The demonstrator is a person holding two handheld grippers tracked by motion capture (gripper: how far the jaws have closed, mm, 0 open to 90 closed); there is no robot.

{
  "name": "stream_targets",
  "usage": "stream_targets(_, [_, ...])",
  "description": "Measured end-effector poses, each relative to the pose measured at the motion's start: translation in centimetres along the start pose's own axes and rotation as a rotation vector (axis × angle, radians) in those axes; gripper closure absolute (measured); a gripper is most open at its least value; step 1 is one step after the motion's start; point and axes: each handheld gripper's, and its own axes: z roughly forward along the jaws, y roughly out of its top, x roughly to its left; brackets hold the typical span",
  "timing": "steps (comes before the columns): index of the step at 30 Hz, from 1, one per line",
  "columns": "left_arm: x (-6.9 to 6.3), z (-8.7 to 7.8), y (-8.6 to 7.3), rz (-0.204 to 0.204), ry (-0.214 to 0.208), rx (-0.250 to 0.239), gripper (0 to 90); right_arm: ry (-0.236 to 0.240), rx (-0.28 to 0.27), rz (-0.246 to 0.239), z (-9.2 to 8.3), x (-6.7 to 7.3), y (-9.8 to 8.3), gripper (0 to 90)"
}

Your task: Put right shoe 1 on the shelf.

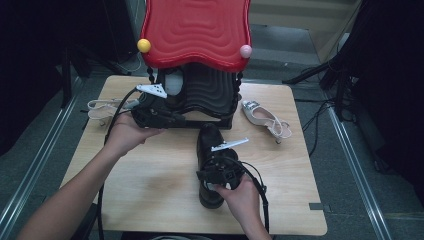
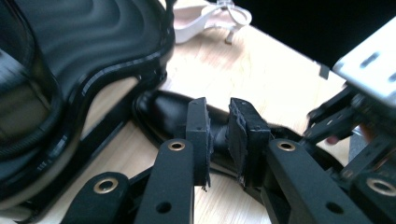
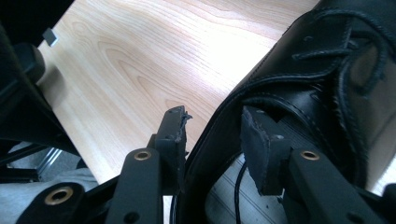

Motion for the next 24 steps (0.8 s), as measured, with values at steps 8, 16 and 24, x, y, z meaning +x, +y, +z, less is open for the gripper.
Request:
stream_targets(8, [0.6, -1.9, 2.3, -0.001, -0.004, -0.026, 84.2, -0.035, 0.051, 0.020, 2.6, 0.1, 0.6, 57.9])
stream_targets(16, [0.7, -3.7, 4.7, 0.027, 0.052, -0.053, 81.9, -0.080, 0.063, 0.012, 3.6, 0.4, 0.3, 60.0])
stream_targets(24, [1.1, -4.7, 6.8, 0.047, 0.074, -0.062, 85.8, -0.075, 0.080, 0.001, 3.3, -0.1, 0.4, 71.0])
